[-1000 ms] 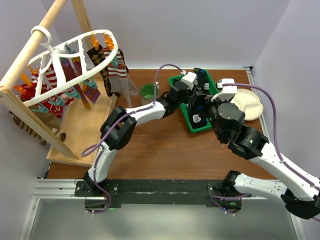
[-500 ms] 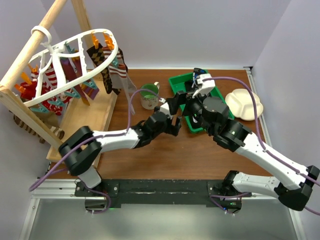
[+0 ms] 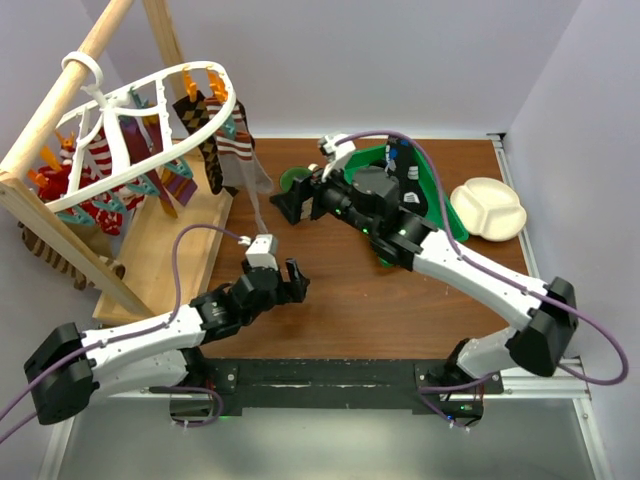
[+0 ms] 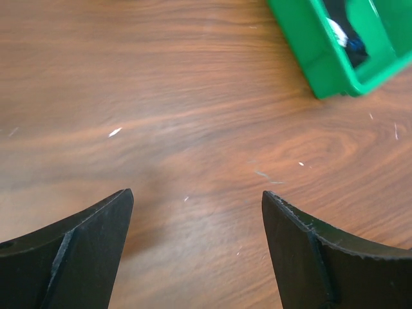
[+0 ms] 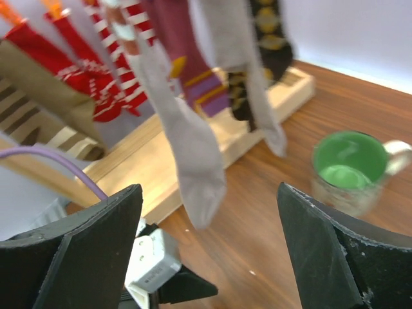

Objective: Remove the socks clipped to the hanger
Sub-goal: Remove the sock from the hanger.

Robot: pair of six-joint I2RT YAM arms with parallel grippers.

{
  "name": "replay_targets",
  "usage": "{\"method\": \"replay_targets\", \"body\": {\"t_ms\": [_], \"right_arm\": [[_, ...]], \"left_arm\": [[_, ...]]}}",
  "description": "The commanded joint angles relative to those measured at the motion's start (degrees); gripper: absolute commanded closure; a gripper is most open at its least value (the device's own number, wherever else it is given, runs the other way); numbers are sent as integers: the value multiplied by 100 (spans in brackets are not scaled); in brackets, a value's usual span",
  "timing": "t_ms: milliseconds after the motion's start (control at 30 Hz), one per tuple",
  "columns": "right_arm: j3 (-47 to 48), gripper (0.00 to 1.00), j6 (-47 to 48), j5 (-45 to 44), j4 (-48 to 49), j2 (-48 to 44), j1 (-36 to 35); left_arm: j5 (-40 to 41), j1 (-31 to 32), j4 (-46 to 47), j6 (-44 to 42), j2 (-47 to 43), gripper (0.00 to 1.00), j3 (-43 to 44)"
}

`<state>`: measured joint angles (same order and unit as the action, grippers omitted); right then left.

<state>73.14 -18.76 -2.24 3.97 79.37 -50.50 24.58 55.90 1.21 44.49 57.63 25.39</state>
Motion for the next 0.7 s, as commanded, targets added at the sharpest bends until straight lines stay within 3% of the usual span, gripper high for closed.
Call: {"method": "replay_targets", "body": {"t_ms": [0, 167, 667], "right_arm": [[455, 13, 206, 1162, 912, 499, 5], [877, 18, 233, 1332, 1000, 1202, -12], [1659, 30, 365, 1270, 1194, 2205, -21]], "left_arm": [[1020, -9, -1464, 1166, -375, 14, 150], [1409, -9, -2476, 1729, -761, 13, 291], [1726, -228, -2899, 1546, -1429, 11, 274]]}}
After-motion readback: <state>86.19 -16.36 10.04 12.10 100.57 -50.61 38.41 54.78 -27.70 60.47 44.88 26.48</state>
